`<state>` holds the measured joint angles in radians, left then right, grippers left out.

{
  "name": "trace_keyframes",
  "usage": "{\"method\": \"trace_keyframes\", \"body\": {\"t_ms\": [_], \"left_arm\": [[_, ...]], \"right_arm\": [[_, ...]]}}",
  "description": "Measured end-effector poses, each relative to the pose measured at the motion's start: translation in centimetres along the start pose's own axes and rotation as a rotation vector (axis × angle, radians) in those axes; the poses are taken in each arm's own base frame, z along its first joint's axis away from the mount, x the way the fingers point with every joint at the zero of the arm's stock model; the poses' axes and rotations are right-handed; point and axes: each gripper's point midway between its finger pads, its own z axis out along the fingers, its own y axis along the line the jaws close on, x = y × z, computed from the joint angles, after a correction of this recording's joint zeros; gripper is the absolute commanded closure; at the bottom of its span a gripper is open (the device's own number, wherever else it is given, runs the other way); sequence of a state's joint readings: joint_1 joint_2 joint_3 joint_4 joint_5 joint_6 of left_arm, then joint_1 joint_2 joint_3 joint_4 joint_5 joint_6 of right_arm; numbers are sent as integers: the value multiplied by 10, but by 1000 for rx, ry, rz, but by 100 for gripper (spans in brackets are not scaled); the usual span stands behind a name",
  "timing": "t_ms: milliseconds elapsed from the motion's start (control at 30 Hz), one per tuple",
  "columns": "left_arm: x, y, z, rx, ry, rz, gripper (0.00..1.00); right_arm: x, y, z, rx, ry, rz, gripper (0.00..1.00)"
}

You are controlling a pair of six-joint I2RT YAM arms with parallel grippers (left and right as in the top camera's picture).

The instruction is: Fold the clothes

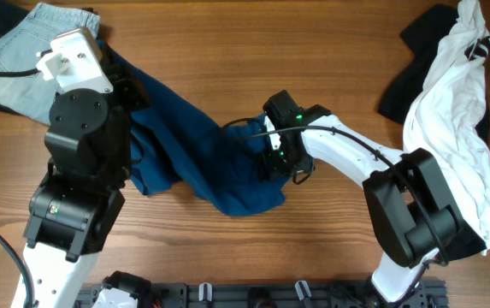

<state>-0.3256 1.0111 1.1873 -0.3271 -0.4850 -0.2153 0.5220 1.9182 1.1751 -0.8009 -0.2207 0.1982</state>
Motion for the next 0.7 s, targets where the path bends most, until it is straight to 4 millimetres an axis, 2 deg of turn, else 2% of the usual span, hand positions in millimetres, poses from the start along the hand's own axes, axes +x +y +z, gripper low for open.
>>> {"method": "trace_keyframes", "body": {"t_ms": [533, 600, 700], "left_arm": [[0, -4, 0, 23, 3, -4, 96], [0, -4, 0, 23, 2, -5, 96], [0, -4, 0, 23, 3, -5, 96]], "right_arm": [[4, 5, -7, -64, -20, -80, 16], [8, 5, -8, -66, -11, -83, 16], [25, 4, -8, -61, 43, -73, 17]]}}
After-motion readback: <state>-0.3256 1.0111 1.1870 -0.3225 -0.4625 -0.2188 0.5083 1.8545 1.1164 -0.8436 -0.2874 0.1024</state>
